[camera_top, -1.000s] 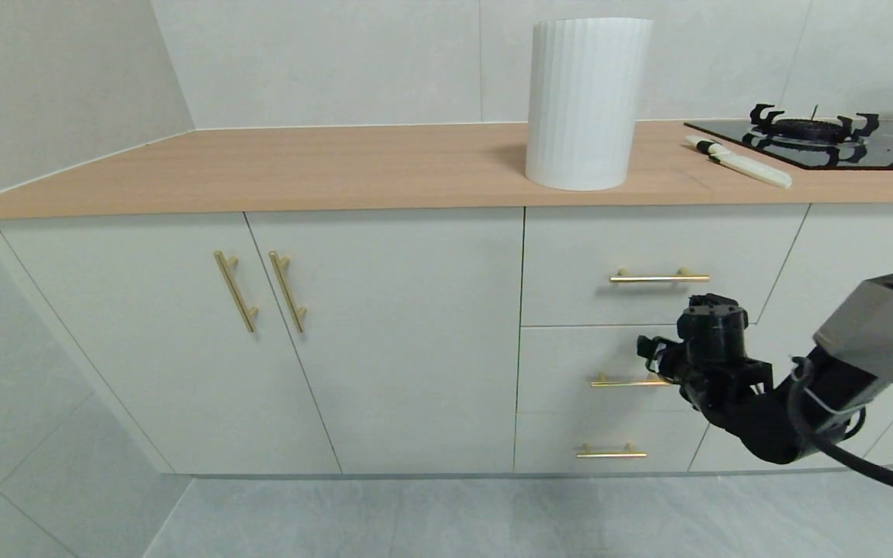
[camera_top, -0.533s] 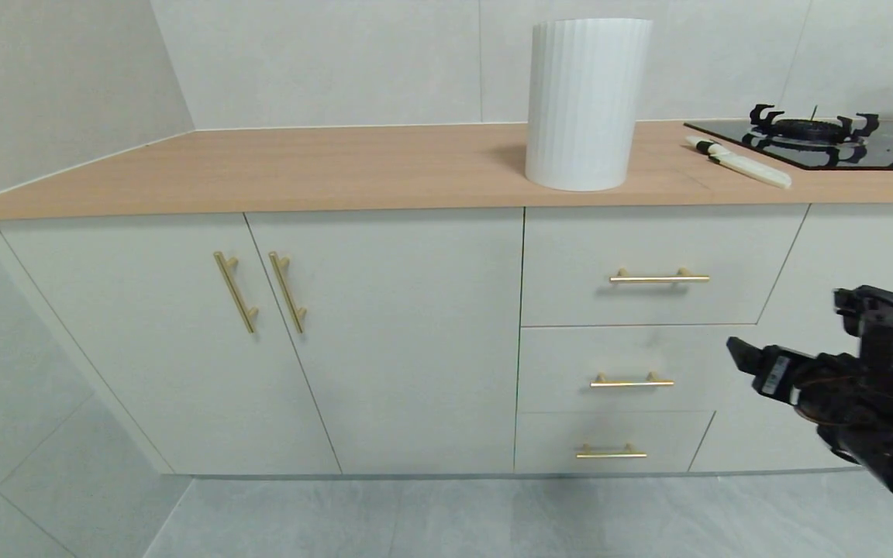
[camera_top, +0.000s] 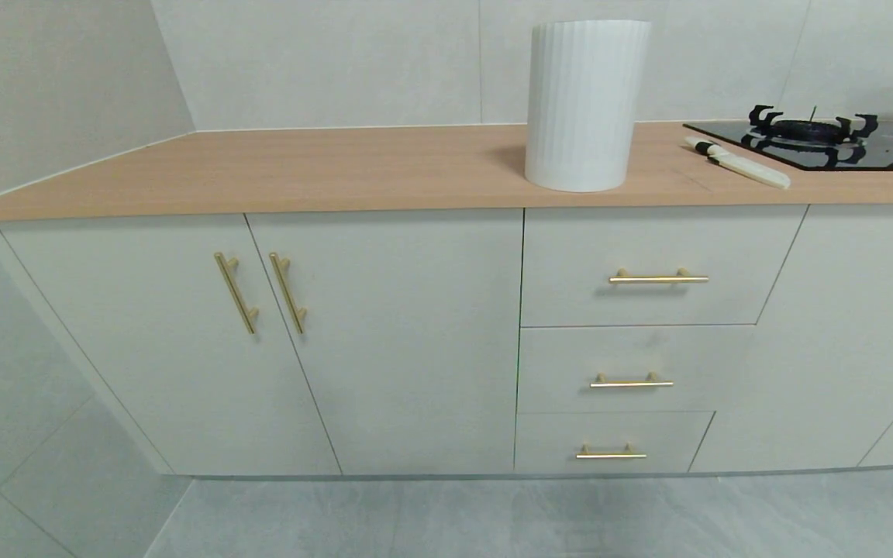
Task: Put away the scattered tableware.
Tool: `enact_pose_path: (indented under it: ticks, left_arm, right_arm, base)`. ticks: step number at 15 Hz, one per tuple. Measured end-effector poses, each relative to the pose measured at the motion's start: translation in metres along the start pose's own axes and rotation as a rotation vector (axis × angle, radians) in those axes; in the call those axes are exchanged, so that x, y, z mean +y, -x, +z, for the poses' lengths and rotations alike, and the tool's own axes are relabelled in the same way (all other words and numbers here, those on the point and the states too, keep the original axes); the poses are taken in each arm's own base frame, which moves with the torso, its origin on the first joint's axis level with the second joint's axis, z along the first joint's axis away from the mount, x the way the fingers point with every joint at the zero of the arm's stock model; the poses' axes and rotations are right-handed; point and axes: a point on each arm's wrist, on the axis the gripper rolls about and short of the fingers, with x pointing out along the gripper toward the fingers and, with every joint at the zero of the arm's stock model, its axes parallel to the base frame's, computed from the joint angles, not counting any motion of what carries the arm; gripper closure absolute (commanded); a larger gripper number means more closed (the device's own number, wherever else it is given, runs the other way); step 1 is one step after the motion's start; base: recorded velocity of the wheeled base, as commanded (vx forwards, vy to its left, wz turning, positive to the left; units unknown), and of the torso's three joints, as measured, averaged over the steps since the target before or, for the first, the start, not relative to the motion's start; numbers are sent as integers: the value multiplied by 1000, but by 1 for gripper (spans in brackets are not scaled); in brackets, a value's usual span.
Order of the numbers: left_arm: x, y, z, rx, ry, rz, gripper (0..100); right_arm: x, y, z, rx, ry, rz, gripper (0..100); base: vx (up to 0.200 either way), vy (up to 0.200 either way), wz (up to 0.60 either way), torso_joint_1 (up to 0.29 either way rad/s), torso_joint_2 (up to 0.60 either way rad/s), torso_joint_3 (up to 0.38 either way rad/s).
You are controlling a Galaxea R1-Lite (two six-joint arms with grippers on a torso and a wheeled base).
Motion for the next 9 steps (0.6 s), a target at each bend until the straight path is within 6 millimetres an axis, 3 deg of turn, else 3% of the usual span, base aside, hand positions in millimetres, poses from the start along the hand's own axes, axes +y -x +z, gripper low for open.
enact_pose_path:
  ticks: [5, 9]
  left_arm:
    - [0, 0, 0, 0, 0, 0, 0]
    - [0, 0, 0, 0, 0, 0, 0]
  right_arm:
    - [-39, 71, -9, -64, 75, -44, 0]
    - [-47, 101, -15, -230, 56, 37, 0]
  base:
    - [0, 0, 0, 0, 0, 0]
    - [0, 0, 0, 0, 0, 0]
